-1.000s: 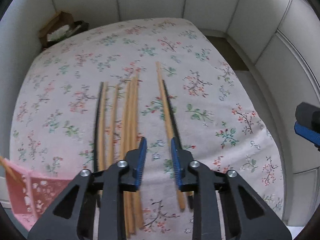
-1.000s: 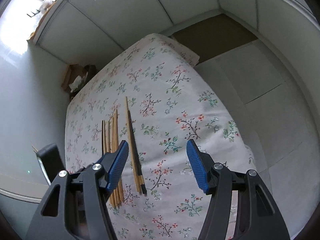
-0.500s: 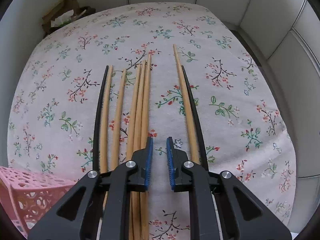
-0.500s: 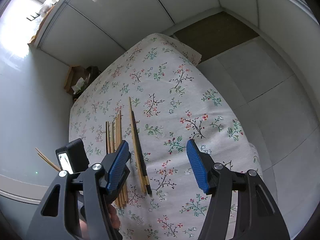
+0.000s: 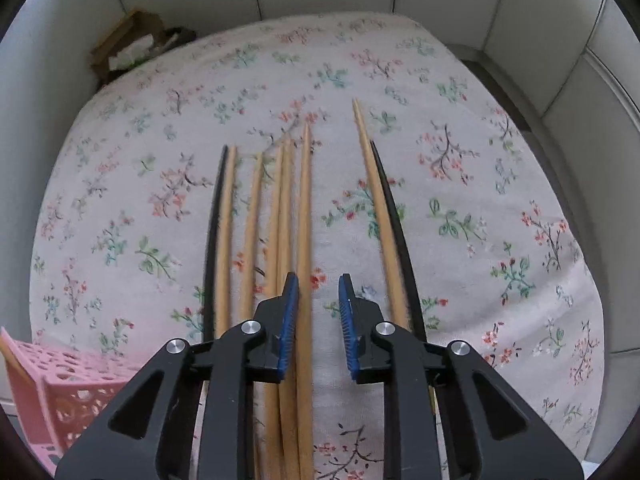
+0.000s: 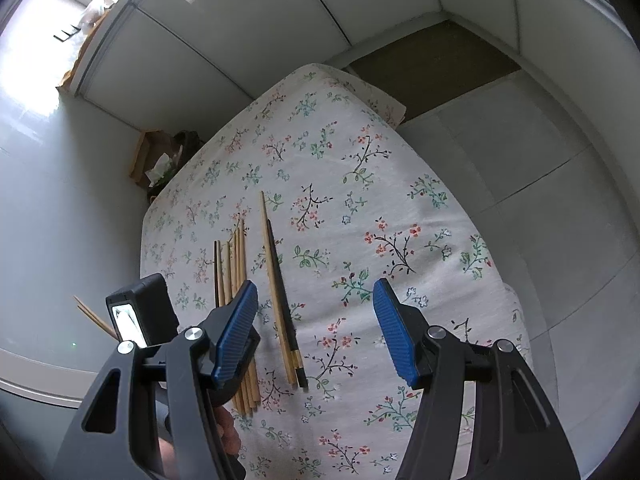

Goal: Organize utensils
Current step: 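Move the left tool back over the chopsticks and close on another one, then carry the chopstick in the left tool and release it into the pink holder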

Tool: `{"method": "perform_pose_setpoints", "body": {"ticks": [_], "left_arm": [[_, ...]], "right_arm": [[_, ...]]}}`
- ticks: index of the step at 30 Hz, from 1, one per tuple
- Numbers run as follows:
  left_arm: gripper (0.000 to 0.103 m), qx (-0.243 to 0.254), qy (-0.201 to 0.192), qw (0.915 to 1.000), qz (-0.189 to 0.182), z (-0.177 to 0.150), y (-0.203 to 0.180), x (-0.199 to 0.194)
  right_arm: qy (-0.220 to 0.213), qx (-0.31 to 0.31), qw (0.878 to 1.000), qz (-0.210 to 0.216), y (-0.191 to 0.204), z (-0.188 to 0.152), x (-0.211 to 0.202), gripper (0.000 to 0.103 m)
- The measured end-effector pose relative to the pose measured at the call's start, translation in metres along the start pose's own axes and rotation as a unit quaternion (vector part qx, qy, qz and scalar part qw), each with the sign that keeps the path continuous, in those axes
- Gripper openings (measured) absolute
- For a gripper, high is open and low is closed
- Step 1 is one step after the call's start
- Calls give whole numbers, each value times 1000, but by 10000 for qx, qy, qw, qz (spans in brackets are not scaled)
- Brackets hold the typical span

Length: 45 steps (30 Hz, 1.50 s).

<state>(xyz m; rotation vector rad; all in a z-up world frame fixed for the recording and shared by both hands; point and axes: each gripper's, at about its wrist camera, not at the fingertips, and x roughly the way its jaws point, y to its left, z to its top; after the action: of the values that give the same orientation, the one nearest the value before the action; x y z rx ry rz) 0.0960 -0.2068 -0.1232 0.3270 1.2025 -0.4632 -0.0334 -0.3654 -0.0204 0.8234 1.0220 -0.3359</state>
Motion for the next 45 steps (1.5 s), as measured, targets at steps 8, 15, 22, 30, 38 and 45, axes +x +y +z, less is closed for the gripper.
{"method": "perform_pose_setpoints", "body": {"ticks": [8, 15, 22, 30, 38, 45], "left_arm": [[6, -69, -37, 9997, -227, -3, -4, -6], [6, -458, -909, 9921, -734, -14, 7, -79], [6, -1100, -2300, 9611, -1058, -40, 52, -195], [7, -1546, -3136, 9280, -1288, -67, 100, -228], [7, -1687, -3486, 9101, -1473, -75, 131, -241], [7, -1806, -3494, 9067, -1525, -78, 146, -237]], "right_arm": [[-6, -18, 10000, -70, -3, 1, 2, 60], [110, -460, 9988, -127, 5, 0, 19, 43], [561, -1082, 9921, 309, 49, -15, 54, 38], [1126, -1642, 9799, 149, 91, -45, 124, 30], [1230, -1428, 9817, 286, 101, -50, 151, 22], [1315, -1714, 9762, 161, 136, -59, 169, 18]]}}
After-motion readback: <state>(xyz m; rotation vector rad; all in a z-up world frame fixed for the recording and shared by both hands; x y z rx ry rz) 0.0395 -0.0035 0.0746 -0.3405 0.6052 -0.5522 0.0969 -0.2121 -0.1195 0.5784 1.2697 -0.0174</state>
